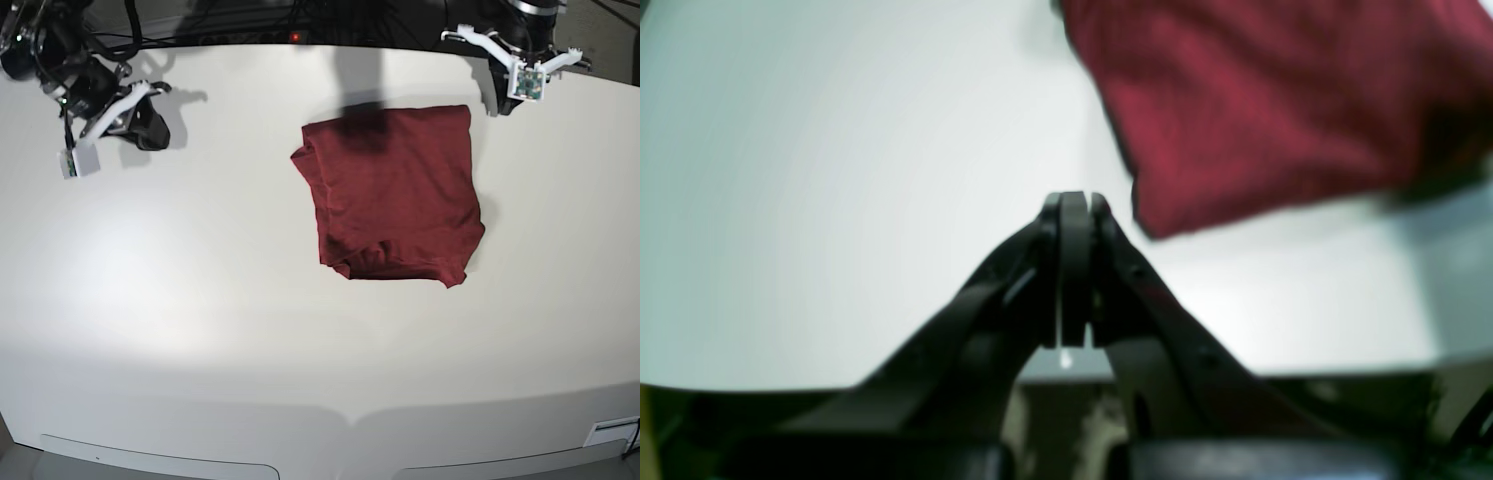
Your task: Fold the T-shirt properly
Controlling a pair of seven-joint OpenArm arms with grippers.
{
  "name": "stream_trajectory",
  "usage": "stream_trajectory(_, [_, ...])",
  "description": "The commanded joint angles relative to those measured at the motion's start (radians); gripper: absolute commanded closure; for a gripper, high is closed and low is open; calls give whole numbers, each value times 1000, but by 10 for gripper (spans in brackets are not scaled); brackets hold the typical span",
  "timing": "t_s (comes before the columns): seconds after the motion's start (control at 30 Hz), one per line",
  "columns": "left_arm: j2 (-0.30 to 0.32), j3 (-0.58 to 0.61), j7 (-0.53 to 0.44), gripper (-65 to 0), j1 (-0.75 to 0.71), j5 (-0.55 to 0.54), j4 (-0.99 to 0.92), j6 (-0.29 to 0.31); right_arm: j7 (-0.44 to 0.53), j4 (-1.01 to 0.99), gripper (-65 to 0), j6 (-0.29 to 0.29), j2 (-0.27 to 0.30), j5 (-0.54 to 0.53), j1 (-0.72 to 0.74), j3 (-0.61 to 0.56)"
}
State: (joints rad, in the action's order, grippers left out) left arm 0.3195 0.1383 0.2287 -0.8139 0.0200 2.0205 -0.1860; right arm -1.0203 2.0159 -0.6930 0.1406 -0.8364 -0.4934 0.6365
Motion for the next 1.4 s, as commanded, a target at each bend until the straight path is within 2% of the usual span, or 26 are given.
stream_trajectory(0.0, [18,-1,-34,0,-27,6,21,-8,50,19,0,-5,-3,-10,-45,14])
stream_trajectory(0.1, [48,-1,-40,0,-77,5,21,-8,152,20,0,-5,-31,54,-189,35])
stream_trajectory(0.2, [87,-1,-39,0,-119,-30,21,-8,211,20,0,-5,-63,93,-322,37])
stream_trajectory(0.3, [114,-1,-32,0,-160,-77,20,-8,213,19,0,-5,-96,138,-416,37])
stream_trajectory(0.4, [115,-1,-18,0,-188,-82,-2,-8,210,19,0,-5,-125,198,-471,37])
stream_trajectory(0.57, [107,-1,-23,0,-177,-162,-168,-6,167,-57,0,-5,-153,294,-484,11])
stream_trajectory(0.7, [68,0,-83,0,-133,-186,-375,23,217,-256,0,-5,-113,357,-460,-55])
stream_trajectory(0.87, [-19,0,-215,0,-47,-185,-675,41,278,-573,0,-5,-11,457,-364,-157])
stream_trajectory(1.03, [-86,0,-370,0,85,-185,-1038,158,332,-899,0,-5,102,506,-212,-243])
stream_trajectory(1.1, [-100,0,-416,0,145,-185,-1178,185,365,-1019,0,-5,137,525,-146,-279])
stream_trajectory(1.23, [-118,0,-477,0,256,-186,-1394,214,483,-1227,0,-5,180,607,-20,-352])
stream_trajectory(1.37, [-129,0,-477,0,352,-210,-1518,214,679,-1394,0,-2,184,726,84,-428])
